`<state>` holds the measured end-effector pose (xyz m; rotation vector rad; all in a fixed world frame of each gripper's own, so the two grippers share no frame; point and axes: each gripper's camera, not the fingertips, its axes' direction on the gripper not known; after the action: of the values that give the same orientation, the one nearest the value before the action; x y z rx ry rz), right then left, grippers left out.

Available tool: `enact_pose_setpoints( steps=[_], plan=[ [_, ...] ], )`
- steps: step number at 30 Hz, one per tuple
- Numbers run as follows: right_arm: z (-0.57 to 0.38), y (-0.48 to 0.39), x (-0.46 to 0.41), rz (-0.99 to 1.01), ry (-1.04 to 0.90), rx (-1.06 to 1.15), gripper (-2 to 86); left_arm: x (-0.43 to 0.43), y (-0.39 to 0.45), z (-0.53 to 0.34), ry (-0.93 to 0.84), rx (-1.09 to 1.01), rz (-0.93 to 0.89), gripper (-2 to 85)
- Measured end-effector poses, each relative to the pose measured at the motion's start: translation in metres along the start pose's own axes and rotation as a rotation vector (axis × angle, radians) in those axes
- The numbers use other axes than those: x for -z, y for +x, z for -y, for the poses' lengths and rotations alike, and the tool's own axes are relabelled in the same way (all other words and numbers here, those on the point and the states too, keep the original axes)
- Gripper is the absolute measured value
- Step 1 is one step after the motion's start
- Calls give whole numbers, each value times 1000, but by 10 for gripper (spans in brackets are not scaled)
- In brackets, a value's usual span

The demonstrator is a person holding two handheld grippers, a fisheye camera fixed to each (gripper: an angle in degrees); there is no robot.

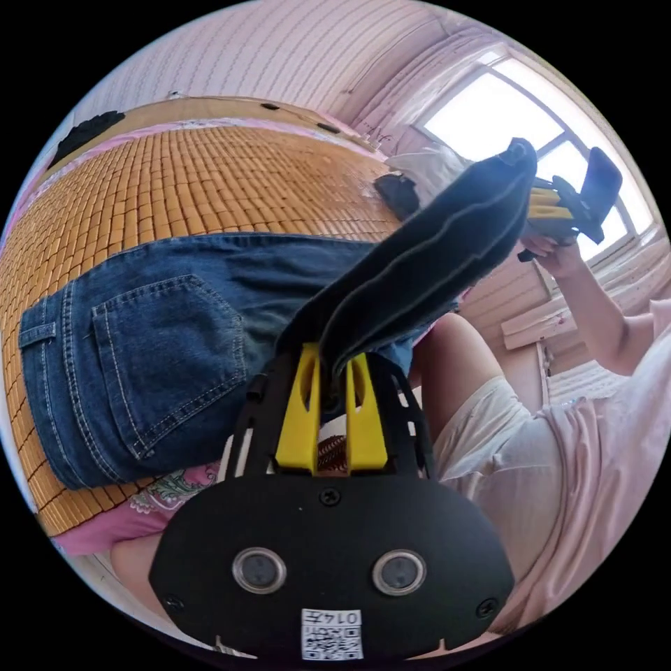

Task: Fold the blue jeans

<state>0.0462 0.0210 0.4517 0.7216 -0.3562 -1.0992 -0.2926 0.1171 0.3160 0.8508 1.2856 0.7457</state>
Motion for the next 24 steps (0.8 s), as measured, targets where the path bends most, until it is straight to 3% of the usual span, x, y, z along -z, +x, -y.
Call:
enact_pose_setpoints(
  steps=[4,8,10,12,14,17,24],
  plan=[
    [37,16,31,20,136,27,42,66,32,-14,108,-1,114,41],
    [146,51,16,294,206,-32,62,172,18,-45,252,168,269,45],
    [186,56,-28,287,142,-90,77,188,-18,-58,245,291,369,61],
    [203,53,-99,205,-54,-175,74,180,-67,-80,189,432,519,79],
    [186,44,-127,181,-140,-193,48,178,-85,-101,218,529,469,77],
    [119,24,-139,121,-188,-194,6,178,-66,-133,368,481,404,65],
    [-28,-36,-163,48,-431,-264,-9,82,-15,-103,233,239,256,44]
  ],
)
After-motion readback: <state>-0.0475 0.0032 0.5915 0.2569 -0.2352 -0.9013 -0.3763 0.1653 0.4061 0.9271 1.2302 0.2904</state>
